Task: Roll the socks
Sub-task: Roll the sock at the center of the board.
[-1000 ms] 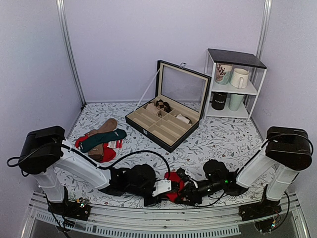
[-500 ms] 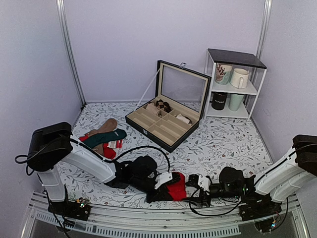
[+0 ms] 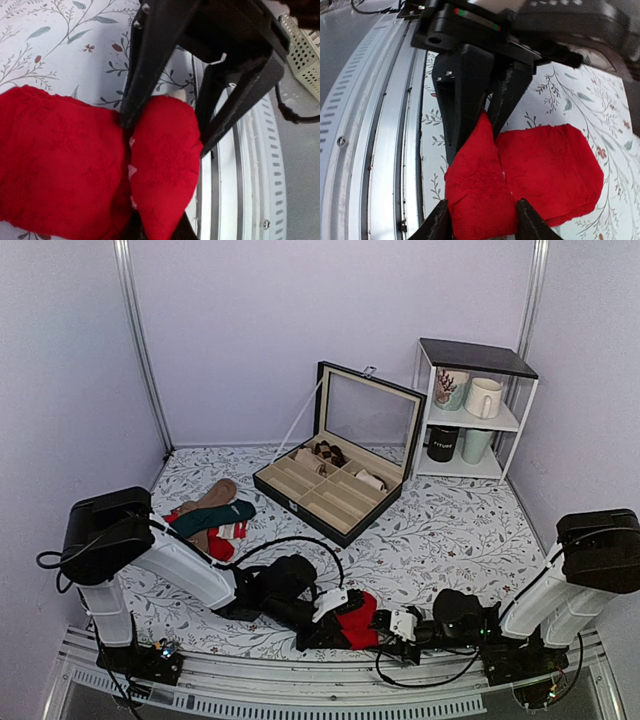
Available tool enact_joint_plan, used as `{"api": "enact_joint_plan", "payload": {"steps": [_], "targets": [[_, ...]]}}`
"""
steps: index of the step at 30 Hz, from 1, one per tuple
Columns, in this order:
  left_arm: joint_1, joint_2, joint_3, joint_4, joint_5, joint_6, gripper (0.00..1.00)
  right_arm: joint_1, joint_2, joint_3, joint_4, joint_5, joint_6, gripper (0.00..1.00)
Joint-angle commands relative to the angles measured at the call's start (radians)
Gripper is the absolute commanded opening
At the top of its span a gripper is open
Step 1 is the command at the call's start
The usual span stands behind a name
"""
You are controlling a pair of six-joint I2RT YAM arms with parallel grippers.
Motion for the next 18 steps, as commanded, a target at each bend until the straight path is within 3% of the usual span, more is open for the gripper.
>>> {"api": "enact_joint_plan", "payload": {"steps": [1,6,12,18], "targets": [[0.002,0.114,-0.061,-0.22,-0.006,-0.01,0.0,0.006,-0.006,0.035,-0.032,0.029,0.033,0.35],[0.003,0.098,-0.056,-0.216,-0.043,-0.01,0.01,0.004,-0.024,0.102,-0.226,-0.005,0.097,0.11],[-0.002,-0.177,-0.1,-0.162,-0.32,0.05,0.52,-0.009,-0.063,0.153,-0.428,-0.087,0.295,0.07],[-0.102,-0.422,-0.219,0.053,-0.555,0.282,0.55,-0.087,-0.063,0.154,-0.5,-0.274,0.455,0.07]]}}
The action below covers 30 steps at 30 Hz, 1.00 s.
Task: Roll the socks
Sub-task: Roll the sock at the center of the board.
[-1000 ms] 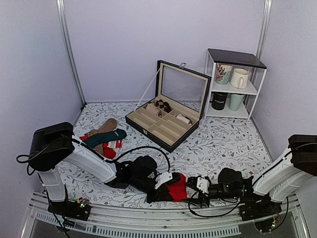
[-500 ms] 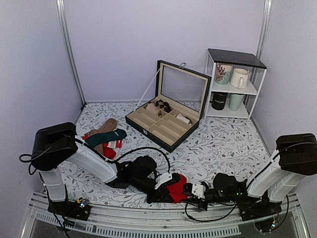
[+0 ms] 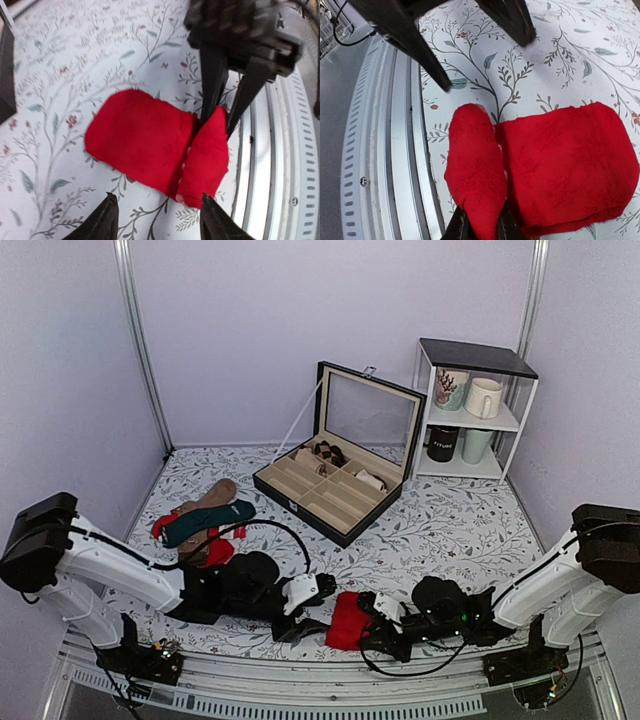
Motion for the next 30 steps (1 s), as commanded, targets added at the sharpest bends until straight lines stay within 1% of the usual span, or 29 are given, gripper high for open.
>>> {"api": "enact_joint_plan", "payload": {"steps": [1,3,5,7,10,13,17,23,26,30], "targets": [[-0.092,-0.136,-0.102,0.164,-0.224,0.206,0.56,-0.078,0.0,-0.005,-0.148,-0.209,0.176,0.07],[-0.102,-0.147,-0.127,0.227,-0.2,0.244,0.57,-0.124,0.026,-0.005,-0.15,-0.284,0.232,0.07],[-0.11,-0.138,-0.13,0.246,-0.152,0.257,0.57,-0.155,0.062,0.003,-0.151,-0.334,0.276,0.07],[-0.126,-0.111,-0.127,0.257,-0.132,0.261,0.57,-0.179,0.102,0.012,-0.15,-0.377,0.324,0.08],[-0.15,-0.049,-0.11,0.26,-0.168,0.261,0.56,-0.2,0.162,0.02,-0.132,-0.425,0.374,0.08],[-0.162,0.011,-0.098,0.296,-0.197,0.266,0.56,-0.211,0.206,0.021,-0.103,-0.472,0.406,0.08],[-0.173,0.062,-0.086,0.321,-0.178,0.267,0.57,-0.236,0.229,0.008,-0.074,-0.501,0.438,0.08],[-0.177,0.111,-0.084,0.354,-0.188,0.25,0.56,-0.246,0.229,0.001,-0.07,-0.512,0.452,0.08],[-0.177,0.132,-0.072,0.367,-0.188,0.25,0.49,-0.247,0.235,-0.001,-0.07,-0.512,0.452,0.08],[-0.176,0.173,-0.046,0.358,-0.206,0.251,0.43,-0.248,0.235,-0.001,-0.067,-0.513,0.456,0.08]]}}
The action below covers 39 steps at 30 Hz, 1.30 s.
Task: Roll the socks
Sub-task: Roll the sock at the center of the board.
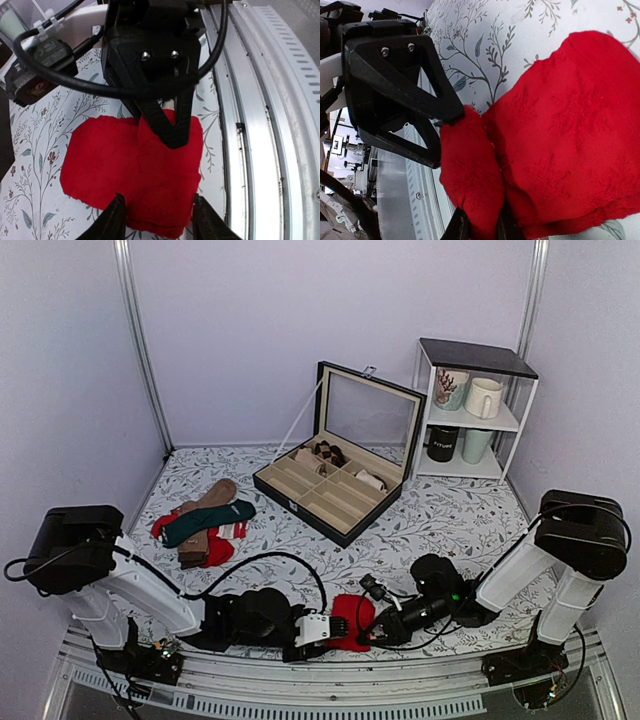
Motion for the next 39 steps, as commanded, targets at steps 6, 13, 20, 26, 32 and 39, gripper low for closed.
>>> {"api": "enact_joint_plan", "payload": {"steps": [6,13,20,26,32,39], "targets": [[-0.016,0.069,0.051,0.025,0.005,-0.014,0.13,-0.001,0.051,-0.045,-0.156,0.013,0.013,0.08],[-0.016,0.132,0.086,-0.038,0.018,-0.053,0.39,-0.001,0.056,-0.037,-0.155,0.005,0.012,0.08],[-0.017,0.124,0.07,-0.028,0.01,-0.064,0.48,-0.001,0.056,-0.042,-0.155,0.008,0.01,0.09],[-0.016,0.117,0.082,-0.061,0.051,-0.061,0.0,-0.003,0.047,-0.047,-0.157,0.014,0.007,0.09],[0.008,0.106,0.128,-0.225,0.157,-0.182,0.0,-0.002,-0.031,-0.042,-0.18,0.113,-0.039,0.28],[0.067,0.225,0.183,-0.429,0.384,-0.354,0.0,0.052,-0.362,-0.182,-0.013,0.391,-0.336,0.58]]}}
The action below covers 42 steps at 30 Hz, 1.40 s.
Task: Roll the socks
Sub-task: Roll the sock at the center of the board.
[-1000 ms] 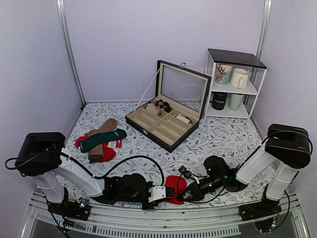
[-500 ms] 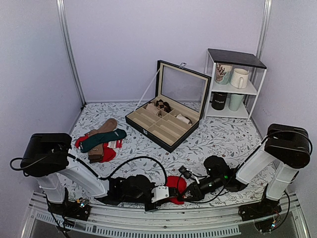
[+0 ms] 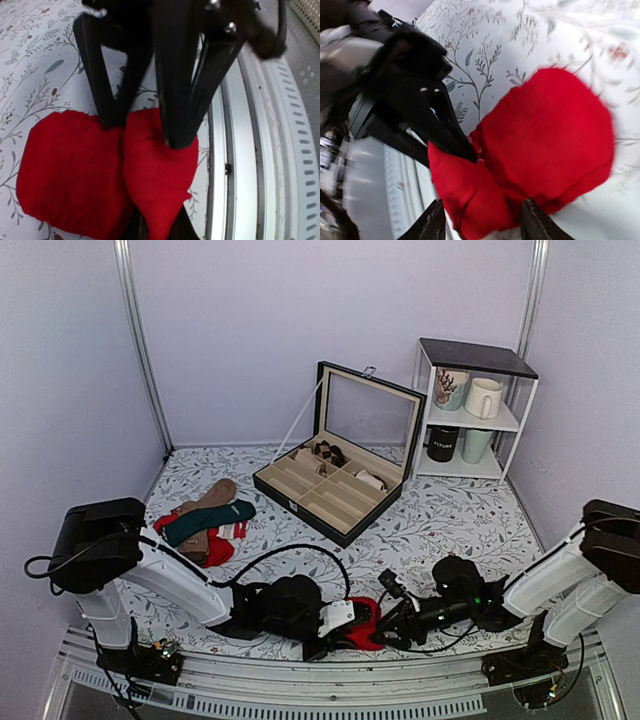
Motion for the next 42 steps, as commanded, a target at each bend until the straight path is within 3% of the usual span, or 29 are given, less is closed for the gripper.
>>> {"api": "enact_joint_plan", "payload": {"steps": [1,5,9,17,25,31,39,41,42], "targets": [[0.021,0.108,-0.03,-0.231,0.204,-0.141,0.0,0.068,-0.207,-0.097,0.069,0.273,-0.281,0.6],[0.041,0.167,-0.065,-0.206,0.245,-0.214,0.0,0.148,-0.239,-0.098,0.107,0.36,-0.551,0.63],[0.069,0.184,-0.078,-0.199,0.278,-0.244,0.0,0.251,-0.173,-0.06,0.126,0.436,-0.682,0.63],[0.085,0.177,-0.086,-0.219,0.291,-0.238,0.0,0.36,-0.1,-0.065,0.095,0.577,-0.612,0.63],[0.086,0.179,-0.079,-0.229,0.291,-0.227,0.0,0.373,-0.073,-0.053,0.038,0.673,-0.555,0.63],[0.088,0.18,-0.085,-0.22,0.291,-0.227,0.0,0.381,-0.034,-0.018,-0.038,0.656,-0.482,0.52],[0.089,0.185,-0.067,-0.241,0.257,-0.218,0.0,0.39,-0.063,-0.004,-0.113,0.664,-0.389,0.2],[0.088,0.152,-0.071,-0.236,0.187,-0.225,0.08,0.39,-0.079,-0.003,-0.134,0.646,-0.357,0.18],[0.087,0.115,-0.078,-0.228,0.149,-0.224,0.18,0.391,-0.088,-0.004,-0.146,0.633,-0.343,0.18]]}}
